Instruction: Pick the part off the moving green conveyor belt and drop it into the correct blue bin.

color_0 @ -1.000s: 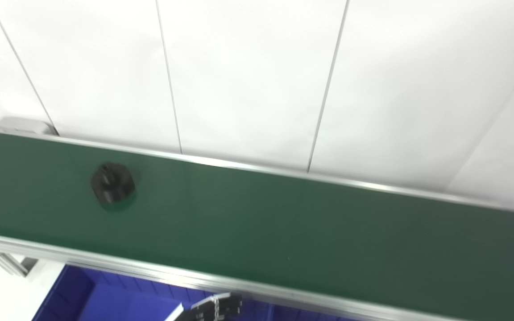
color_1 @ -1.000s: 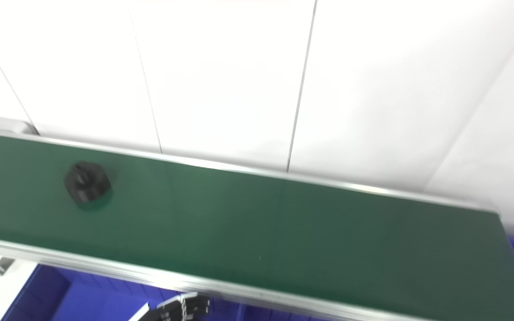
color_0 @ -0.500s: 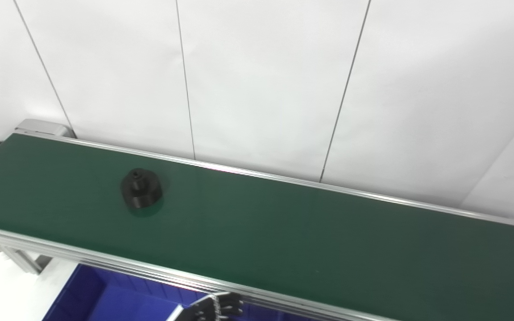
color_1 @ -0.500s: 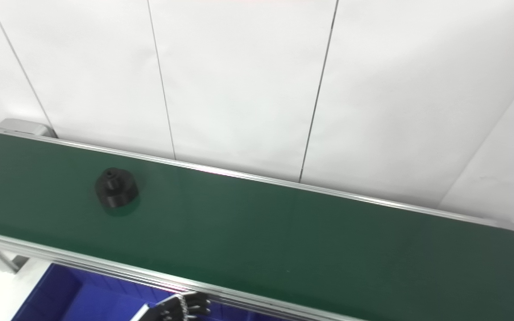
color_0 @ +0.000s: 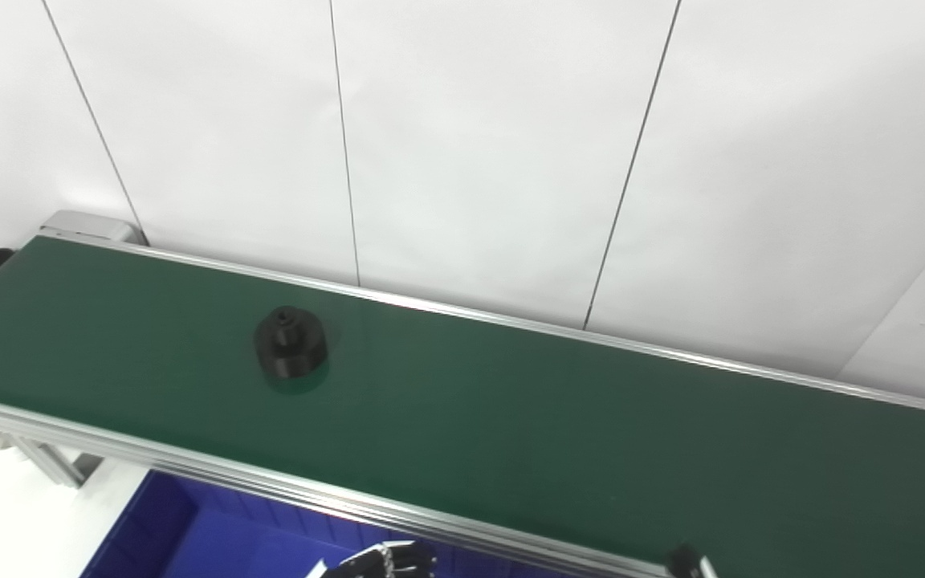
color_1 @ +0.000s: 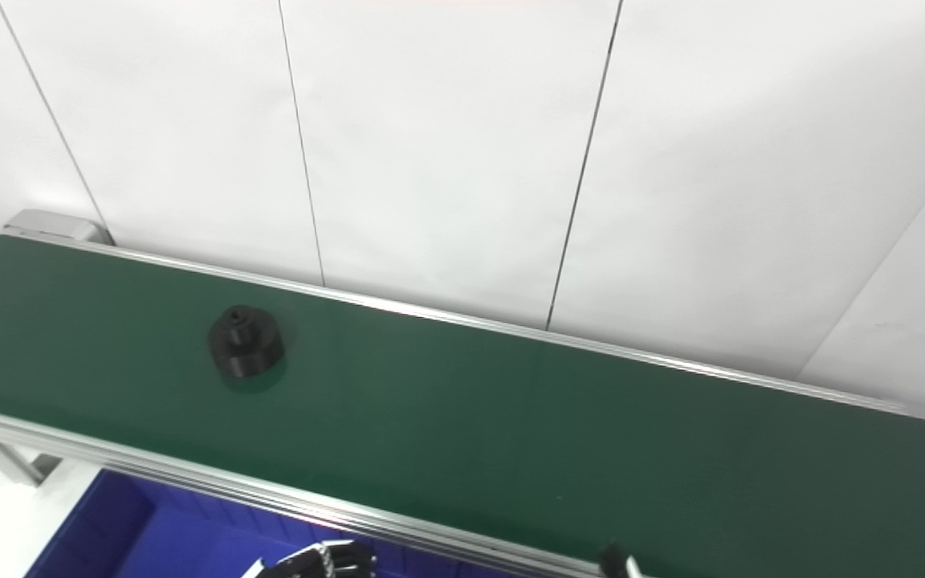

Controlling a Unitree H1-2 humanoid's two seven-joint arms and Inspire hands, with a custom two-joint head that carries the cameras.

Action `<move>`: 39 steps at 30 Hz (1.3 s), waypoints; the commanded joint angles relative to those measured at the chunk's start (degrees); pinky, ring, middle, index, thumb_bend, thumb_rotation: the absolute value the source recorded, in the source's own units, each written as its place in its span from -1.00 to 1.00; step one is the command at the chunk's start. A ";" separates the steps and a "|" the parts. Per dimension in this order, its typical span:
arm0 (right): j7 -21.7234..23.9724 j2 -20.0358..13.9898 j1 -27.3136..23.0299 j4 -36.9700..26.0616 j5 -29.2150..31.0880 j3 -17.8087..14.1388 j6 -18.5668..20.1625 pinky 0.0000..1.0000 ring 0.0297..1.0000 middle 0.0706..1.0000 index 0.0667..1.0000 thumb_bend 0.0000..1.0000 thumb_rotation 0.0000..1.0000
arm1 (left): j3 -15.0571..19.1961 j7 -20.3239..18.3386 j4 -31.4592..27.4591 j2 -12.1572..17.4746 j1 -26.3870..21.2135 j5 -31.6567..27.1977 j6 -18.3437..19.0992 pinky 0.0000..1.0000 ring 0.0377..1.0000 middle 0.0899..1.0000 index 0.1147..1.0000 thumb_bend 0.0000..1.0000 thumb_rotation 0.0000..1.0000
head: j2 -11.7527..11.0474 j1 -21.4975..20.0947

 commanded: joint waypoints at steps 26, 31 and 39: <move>17.94 2.71 -21.06 -7.32 -6.32 -3.46 16.68 0.54 0.74 0.81 0.90 0.54 0.11 | -17.69 20.22 0.05 10.22 -2.12 3.93 -1.98 0.37 0.49 0.54 0.45 0.63 -0.40 | -0.80 0.48; 21.20 2.67 -26.01 -7.30 -8.35 -3.15 20.36 0.39 0.63 0.75 0.87 0.58 0.05 | -18.66 21.22 -0.20 10.81 -2.05 3.39 -1.98 0.35 0.48 0.53 0.45 0.65 -0.39 | -0.75 -1.13; 27.10 3.58 -33.96 -7.48 -9.94 -2.33 28.18 0.41 0.60 0.73 0.83 0.66 -0.13 | -18.53 20.08 -1.46 11.11 -0.88 1.86 -1.98 0.34 0.48 0.52 0.44 0.70 -0.28 | 0.40 -5.43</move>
